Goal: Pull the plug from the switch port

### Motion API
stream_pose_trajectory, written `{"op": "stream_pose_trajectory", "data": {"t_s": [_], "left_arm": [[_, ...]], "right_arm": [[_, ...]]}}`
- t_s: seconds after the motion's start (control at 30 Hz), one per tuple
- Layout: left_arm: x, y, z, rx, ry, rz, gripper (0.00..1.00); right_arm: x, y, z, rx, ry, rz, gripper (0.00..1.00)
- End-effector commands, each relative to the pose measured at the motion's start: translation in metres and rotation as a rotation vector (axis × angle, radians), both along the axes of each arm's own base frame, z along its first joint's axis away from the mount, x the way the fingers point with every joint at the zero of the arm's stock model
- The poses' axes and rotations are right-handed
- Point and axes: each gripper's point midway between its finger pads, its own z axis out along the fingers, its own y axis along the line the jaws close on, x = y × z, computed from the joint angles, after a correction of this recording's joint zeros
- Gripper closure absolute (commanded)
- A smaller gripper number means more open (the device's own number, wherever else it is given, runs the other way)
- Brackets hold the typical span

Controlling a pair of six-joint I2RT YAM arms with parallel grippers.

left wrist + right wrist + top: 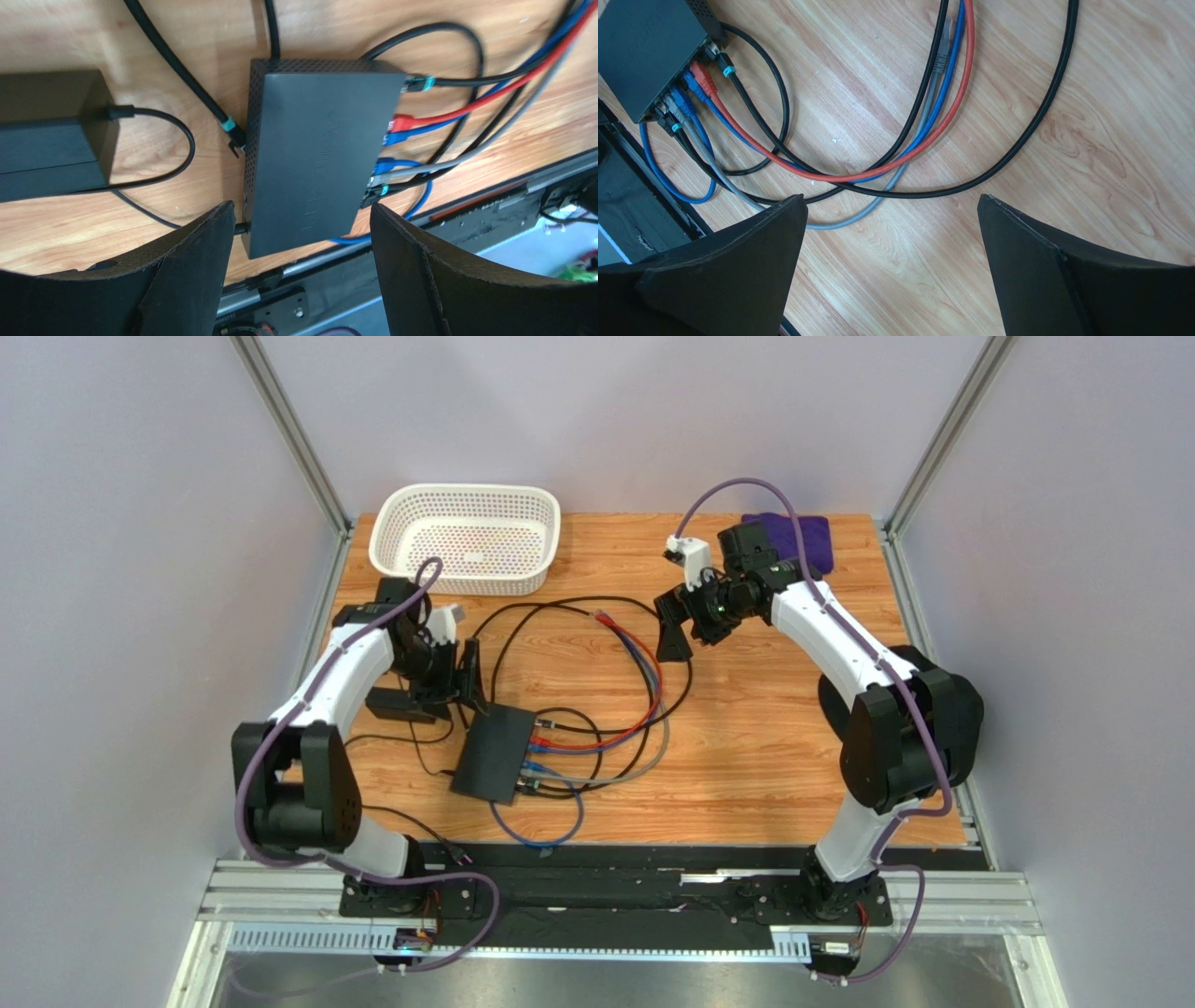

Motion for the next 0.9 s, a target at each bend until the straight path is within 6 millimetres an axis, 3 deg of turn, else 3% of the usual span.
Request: {"op": "stream_pose_trajectory", "data": {"t_s": [0.0, 0.27, 0.47, 0.57, 0.6, 0.63, 0.8, 0.87], "left_arm": [[-0.023, 0.004, -0.023, 0.016, 0.199, -0.041, 0.21], [-0.017, -0.002, -0.052, -0.006, 0.299, -0.025, 0.23], [0.001, -0.024, -0.070, -0.069, 0.391, -0.023, 0.39], [0.022, -0.043, -0.070, -0.122, 0.392, -0.066, 0.52], [0.038, -0.048, -0.065, -0.142, 0.361, -0.074, 0.55], [0.043, -0.054, -0.073, -0.165, 0.390, -0.073, 0.57], [0.103, -0.076, -0.060, -0.221, 0.301, -0.076, 0.58], [0.110, -0.078, -0.047, -0.229, 0.259, -0.089, 0.55]], "right_arm": [[-0.014, -0.005, 0.018, 0.001, -0.056, 0.006, 0.03], [-0.038, -0.017, 0.007, -0.035, -0.051, 0.026, 0.03], [-0.042, -0.022, 0.002, -0.058, -0.046, 0.023, 0.02], [-0.041, -0.024, 0.000, -0.074, -0.043, 0.019, 0.02], [-0.041, -0.026, -0.002, -0.084, -0.038, 0.019, 0.02], [-0.040, -0.026, -0.002, -0.090, -0.038, 0.021, 0.02], [-0.038, -0.030, -0.004, -0.115, -0.039, 0.018, 0.02], [-0.037, -0.031, -0.001, -0.120, -0.046, 0.015, 0.02]]}}
